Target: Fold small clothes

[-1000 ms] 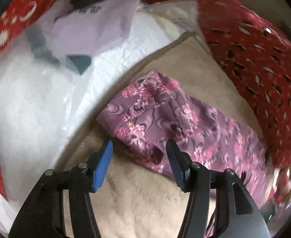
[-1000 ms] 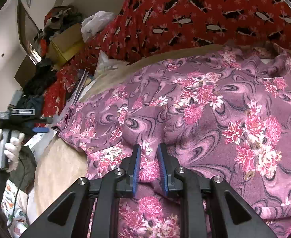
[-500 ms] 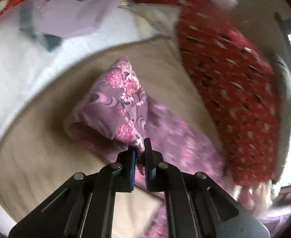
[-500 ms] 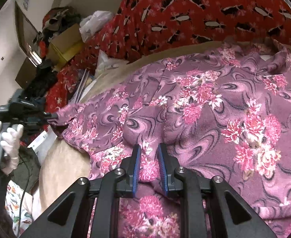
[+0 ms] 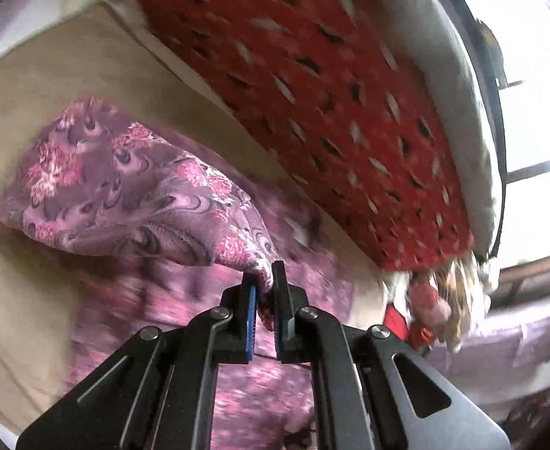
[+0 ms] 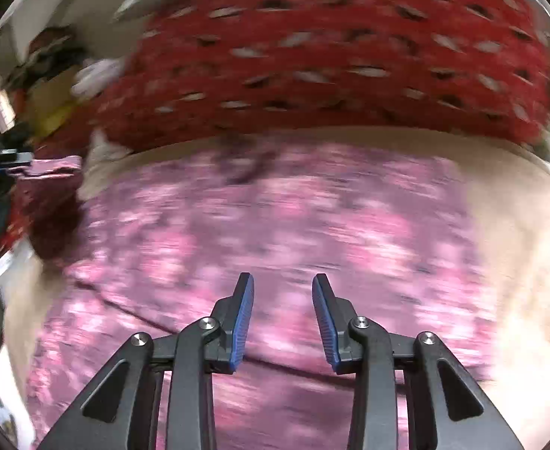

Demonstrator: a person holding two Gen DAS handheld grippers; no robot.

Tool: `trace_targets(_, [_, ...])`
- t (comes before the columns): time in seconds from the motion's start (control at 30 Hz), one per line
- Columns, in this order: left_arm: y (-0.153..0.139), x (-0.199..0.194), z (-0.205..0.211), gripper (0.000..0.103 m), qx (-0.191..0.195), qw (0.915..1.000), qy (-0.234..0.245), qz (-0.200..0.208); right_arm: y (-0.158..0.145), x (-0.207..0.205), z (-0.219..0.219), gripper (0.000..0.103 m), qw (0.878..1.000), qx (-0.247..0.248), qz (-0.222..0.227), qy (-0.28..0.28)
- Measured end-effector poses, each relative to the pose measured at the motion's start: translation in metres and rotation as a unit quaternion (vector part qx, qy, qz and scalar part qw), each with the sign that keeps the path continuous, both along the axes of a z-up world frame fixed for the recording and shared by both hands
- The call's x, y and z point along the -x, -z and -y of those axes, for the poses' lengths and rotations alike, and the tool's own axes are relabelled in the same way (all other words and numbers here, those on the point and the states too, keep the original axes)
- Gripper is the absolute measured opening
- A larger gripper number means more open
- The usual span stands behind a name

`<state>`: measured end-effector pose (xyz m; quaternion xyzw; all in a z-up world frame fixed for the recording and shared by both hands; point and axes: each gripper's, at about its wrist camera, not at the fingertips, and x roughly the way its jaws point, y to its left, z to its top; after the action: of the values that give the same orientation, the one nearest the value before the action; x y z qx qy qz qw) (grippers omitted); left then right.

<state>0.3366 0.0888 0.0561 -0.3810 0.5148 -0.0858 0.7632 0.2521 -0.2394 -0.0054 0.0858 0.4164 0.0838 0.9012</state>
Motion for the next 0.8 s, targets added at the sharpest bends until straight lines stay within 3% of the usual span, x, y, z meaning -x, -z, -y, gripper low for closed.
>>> trace_targets(0.07, [0.007,-0.005,0.030,0.005,0.006,0.9998,0.017,-0.005,0.013,0.003,0.019,0.035,1.000,-0.011,-0.017,0.016])
trace_targets(0.13, [0.017,-0.007,0.054,0.005,0.010,0.9994,0.030,-0.012,0.021,0.009,0.031,0.035,0.999,-0.045,-0.002,0.013])
trace_targets(0.2, [0.036,-0.010,0.080,0.005,0.011,0.9987,0.043,-0.026,0.022,0.014,0.030,0.037,0.999,-0.049,0.004,0.014])
trace_targets(0.27, [0.063,-0.013,0.101,0.005,0.015,0.9973,0.052,-0.050,0.022,0.014,0.023,0.046,0.999,-0.040,0.007,0.002])
trace_targets(0.33, [0.082,-0.012,0.113,0.005,0.003,0.9959,0.060,-0.067,0.021,0.015,0.016,0.061,0.999,-0.027,0.010,-0.016])
trace_targets(0.47, [0.116,-0.007,0.117,0.005,-0.003,0.9923,0.067,-0.104,0.021,0.014,0.002,0.076,0.999,0.008,0.010,-0.041])
trace_targets(0.6, [0.106,0.009,0.101,0.007,-0.005,0.9939,0.079,-0.078,0.023,0.013,-0.007,0.087,0.998,0.027,0.005,-0.057])
trace_targets(0.73, [0.087,0.032,0.073,0.030,-0.020,0.9955,0.084,-0.039,0.025,0.010,-0.014,0.094,0.997,0.051,-0.003,-0.066])
trace_targets(0.8, [0.080,0.045,0.049,0.035,-0.038,0.9965,0.071,-0.022,0.026,0.009,-0.019,0.095,0.996,0.064,-0.008,-0.068])
